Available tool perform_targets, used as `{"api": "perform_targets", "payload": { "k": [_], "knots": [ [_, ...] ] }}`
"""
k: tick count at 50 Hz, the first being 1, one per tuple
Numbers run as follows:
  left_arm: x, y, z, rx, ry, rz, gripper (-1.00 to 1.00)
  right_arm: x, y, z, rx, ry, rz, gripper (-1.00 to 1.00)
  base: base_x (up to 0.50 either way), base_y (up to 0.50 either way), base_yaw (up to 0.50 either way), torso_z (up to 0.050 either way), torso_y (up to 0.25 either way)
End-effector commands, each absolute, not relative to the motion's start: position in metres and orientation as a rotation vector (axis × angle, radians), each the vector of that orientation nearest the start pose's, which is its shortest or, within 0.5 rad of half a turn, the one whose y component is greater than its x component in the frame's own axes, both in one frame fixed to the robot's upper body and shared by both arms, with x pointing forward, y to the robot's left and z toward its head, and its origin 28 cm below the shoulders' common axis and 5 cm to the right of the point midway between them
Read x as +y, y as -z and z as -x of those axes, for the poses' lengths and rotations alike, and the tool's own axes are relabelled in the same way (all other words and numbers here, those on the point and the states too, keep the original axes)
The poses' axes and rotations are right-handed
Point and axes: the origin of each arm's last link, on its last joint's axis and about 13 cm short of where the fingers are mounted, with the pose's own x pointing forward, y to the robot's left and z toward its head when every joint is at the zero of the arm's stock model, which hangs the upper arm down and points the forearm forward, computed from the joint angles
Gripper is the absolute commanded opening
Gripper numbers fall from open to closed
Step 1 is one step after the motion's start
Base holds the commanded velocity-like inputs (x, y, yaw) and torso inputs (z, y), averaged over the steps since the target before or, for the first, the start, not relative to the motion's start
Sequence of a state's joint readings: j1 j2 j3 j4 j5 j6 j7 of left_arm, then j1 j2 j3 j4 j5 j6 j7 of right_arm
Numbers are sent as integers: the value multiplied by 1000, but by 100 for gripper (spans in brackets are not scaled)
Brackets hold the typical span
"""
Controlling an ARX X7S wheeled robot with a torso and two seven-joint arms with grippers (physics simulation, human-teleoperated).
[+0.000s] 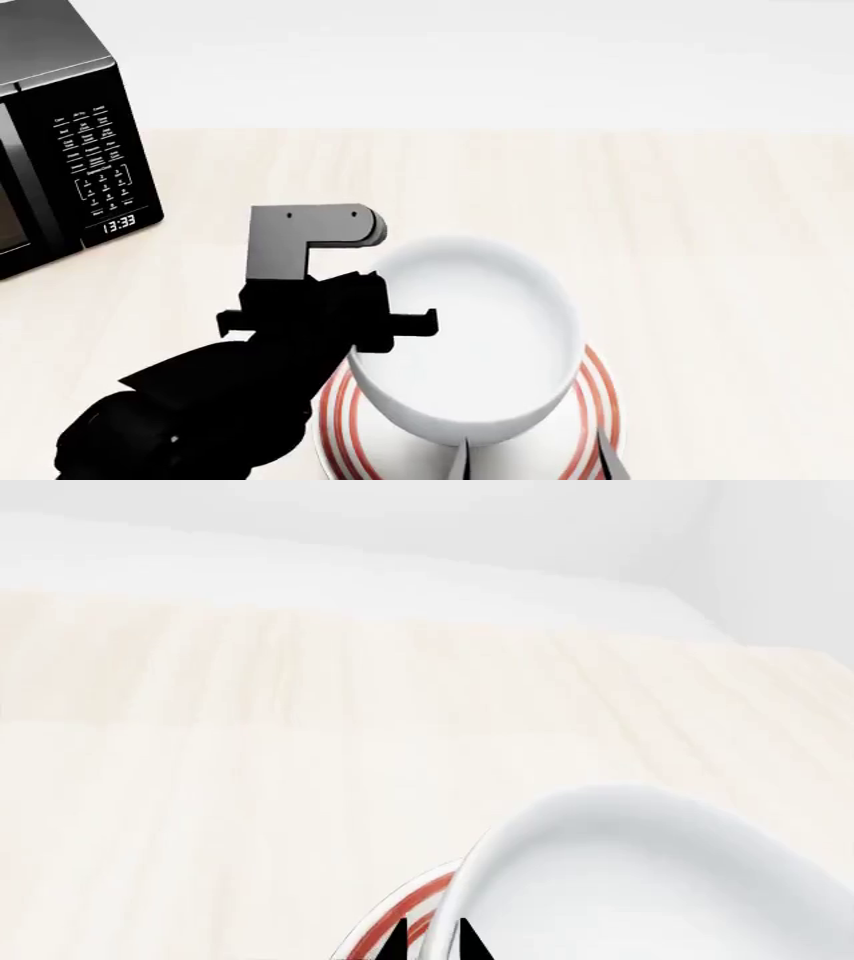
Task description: Pick up the white bowl and put it on the plate.
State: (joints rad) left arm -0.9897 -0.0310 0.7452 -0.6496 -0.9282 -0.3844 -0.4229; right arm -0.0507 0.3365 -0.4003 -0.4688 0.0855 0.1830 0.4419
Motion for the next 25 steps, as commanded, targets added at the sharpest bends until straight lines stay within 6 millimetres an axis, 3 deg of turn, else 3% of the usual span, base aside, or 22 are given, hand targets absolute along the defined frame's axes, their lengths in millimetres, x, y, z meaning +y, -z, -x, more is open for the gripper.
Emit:
{"api": "perform_targets", "payload": {
  "k": [1, 25],
  "knots": [
    [93, -131, -368, 312, 218, 193, -100, -81, -75, -180, -203, -10, 142, 100, 0, 0, 0, 0, 0],
    [93, -114, -371, 342, 211, 180, -100, -80, -74, -180, -200, -13, 143, 100, 0, 0, 0, 0, 0]
  ]
}}
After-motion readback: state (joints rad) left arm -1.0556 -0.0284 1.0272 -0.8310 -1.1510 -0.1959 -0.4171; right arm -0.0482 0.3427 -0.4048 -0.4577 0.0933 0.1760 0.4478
